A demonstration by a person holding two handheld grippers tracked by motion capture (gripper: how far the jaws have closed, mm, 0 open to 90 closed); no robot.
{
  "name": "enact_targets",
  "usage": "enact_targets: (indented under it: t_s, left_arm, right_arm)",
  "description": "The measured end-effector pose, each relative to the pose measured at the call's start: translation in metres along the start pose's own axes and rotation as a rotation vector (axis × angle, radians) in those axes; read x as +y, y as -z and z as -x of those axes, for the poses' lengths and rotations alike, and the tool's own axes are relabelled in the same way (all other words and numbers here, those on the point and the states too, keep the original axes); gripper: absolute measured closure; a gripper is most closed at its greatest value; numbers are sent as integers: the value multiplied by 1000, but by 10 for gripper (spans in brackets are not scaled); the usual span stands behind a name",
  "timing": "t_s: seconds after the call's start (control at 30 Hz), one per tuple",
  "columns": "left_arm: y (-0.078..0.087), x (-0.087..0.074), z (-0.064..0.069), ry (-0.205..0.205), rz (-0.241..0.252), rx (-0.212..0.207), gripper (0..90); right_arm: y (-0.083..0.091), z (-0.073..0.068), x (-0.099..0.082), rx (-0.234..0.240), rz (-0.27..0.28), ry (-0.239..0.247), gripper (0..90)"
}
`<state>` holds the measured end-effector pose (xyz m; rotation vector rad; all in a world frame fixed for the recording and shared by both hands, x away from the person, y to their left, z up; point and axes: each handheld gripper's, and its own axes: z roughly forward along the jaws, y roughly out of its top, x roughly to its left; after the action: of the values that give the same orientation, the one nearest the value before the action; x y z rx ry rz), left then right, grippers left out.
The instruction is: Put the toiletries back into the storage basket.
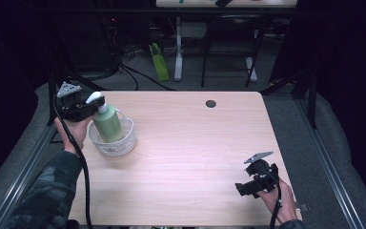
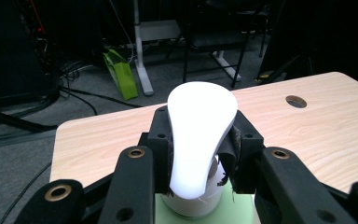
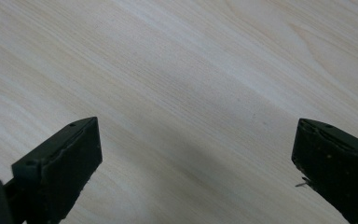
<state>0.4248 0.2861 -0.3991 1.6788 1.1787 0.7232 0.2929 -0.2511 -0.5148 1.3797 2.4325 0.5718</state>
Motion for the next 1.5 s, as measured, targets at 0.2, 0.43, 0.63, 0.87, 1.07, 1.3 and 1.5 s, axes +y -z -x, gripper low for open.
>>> enact_targets:
  t_s: [0.2,0.43,0.63,0.87,1.07,1.3,1.5]
  left_arm:
    - [7,-5,5,-28,2,1,673]
    - [13,-7,5,-35,-6,1,672]
    - [11,-6,5,-18,-9,2,647]
    - [14,-6,6,-13,-46,8,377]
    - [22,-4,7,-11,-74,28,177]
    - [33,-1,11,-19,-96,24,112]
    - [42,-4,18,-27,-119,26,55]
  right_arm:
    - [0,0,0,0,-2,4,11]
    - [0,-1,1,1,-2,8,11]
    - [0,-1,0,-1,-3,8,11]
    - [1,-1,0,1,-1,2,11]
    - [1,-1,0,2,-3,5,11]
    - [0,-1,1,5,-3,5,10]
    - [0,-1,0,2,-3,7,10]
